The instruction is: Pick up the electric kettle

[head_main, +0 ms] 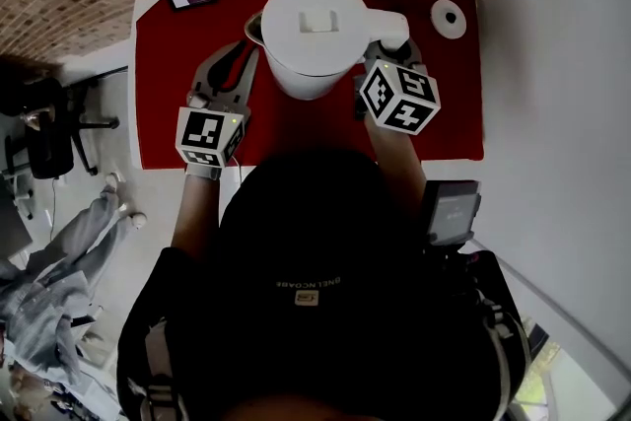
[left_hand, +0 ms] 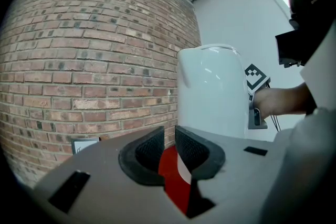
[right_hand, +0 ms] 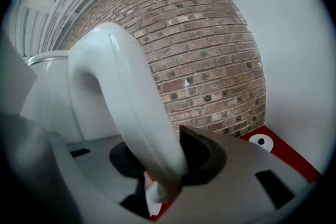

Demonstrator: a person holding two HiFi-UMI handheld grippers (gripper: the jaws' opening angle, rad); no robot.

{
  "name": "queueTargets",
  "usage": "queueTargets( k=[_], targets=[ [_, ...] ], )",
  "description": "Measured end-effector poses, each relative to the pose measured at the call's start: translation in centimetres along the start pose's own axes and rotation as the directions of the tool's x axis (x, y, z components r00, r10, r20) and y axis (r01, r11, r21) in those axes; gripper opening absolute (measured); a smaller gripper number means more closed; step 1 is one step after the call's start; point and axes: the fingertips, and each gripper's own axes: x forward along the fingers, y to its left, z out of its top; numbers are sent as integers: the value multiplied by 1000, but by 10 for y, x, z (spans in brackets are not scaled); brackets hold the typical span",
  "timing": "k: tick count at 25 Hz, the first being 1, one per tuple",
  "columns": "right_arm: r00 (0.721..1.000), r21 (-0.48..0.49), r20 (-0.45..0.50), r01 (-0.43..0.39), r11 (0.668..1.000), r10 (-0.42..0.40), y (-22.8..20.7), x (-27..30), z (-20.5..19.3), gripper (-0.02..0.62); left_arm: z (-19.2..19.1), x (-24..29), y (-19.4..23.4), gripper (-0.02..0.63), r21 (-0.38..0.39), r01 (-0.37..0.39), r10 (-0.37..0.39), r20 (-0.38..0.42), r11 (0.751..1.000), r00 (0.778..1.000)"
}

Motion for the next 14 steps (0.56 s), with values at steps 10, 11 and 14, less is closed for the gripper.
queueTargets(
  k=[10, 11, 14],
  targets=[
    [1000, 9, -5, 6, 1000, -6, -3, -1, -1, 135, 3, 0, -5, 55, 6, 4, -4, 3, 1000, 1000],
    [1000, 9, -5, 7, 1000, -7, -4, -1, -1, 135, 3, 0, -5, 55, 7, 4, -4, 4, 1000, 1000],
    [1000, 10, -10, 14, 1000, -14, -7, -3, -4, 135, 1, 0, -9, 55, 7, 8, -8, 2, 1000, 1000]
  ],
)
